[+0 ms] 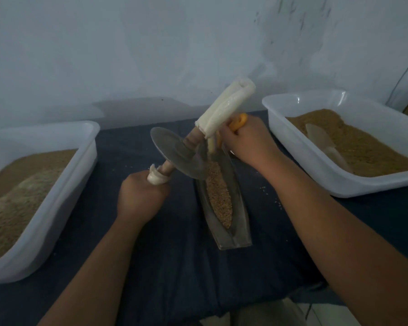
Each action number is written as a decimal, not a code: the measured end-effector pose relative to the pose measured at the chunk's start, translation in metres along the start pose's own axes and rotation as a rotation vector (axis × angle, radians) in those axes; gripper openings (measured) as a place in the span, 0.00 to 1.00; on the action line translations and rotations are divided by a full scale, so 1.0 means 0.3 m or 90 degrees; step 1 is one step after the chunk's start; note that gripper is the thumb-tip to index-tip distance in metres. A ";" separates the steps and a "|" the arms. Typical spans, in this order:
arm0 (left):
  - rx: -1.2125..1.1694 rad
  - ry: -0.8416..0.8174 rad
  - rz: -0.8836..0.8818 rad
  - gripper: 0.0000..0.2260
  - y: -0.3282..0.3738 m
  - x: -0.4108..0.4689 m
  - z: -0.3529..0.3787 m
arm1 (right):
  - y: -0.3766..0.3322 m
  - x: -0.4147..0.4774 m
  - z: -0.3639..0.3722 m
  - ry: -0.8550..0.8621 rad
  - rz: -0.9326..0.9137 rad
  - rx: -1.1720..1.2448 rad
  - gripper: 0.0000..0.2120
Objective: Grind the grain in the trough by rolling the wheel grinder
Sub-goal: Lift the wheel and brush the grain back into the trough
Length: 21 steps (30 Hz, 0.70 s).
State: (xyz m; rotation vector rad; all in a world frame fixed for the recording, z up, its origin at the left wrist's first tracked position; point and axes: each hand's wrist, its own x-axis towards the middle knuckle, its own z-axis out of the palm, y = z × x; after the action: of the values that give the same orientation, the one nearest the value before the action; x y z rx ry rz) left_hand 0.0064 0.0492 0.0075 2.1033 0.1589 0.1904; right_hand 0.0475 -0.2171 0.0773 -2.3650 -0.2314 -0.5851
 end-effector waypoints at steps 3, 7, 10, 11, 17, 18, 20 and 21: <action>0.012 0.010 0.009 0.05 0.001 0.000 0.001 | -0.012 0.012 0.013 -0.048 0.022 0.006 0.13; 0.017 0.014 0.012 0.05 -0.002 0.000 0.004 | 0.032 -0.009 0.031 -0.185 0.052 -0.061 0.15; 0.016 0.008 0.009 0.03 -0.003 0.000 0.009 | 0.037 0.011 0.008 -0.097 0.048 -0.037 0.17; 0.017 0.008 0.008 0.04 -0.002 0.001 0.011 | 0.033 0.015 0.007 -0.055 0.048 -0.010 0.17; 0.036 0.016 0.016 0.07 -0.005 0.000 0.007 | 0.020 -0.015 0.059 -0.153 0.081 -0.044 0.15; 0.036 0.018 0.020 0.07 -0.007 0.001 0.007 | 0.020 -0.016 0.047 -0.155 0.079 -0.059 0.16; 0.031 0.014 0.018 0.06 -0.008 0.003 0.008 | 0.022 -0.007 0.002 -0.108 0.069 -0.052 0.17; 0.024 0.010 0.014 0.05 -0.006 0.004 0.010 | 0.024 -0.001 -0.020 -0.076 0.060 -0.034 0.16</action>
State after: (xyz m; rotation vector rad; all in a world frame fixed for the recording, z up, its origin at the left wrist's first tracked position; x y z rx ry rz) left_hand 0.0081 0.0479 0.0045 2.1426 0.1501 0.2193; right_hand 0.0474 -0.2264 0.0771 -2.4504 -0.1569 -0.4112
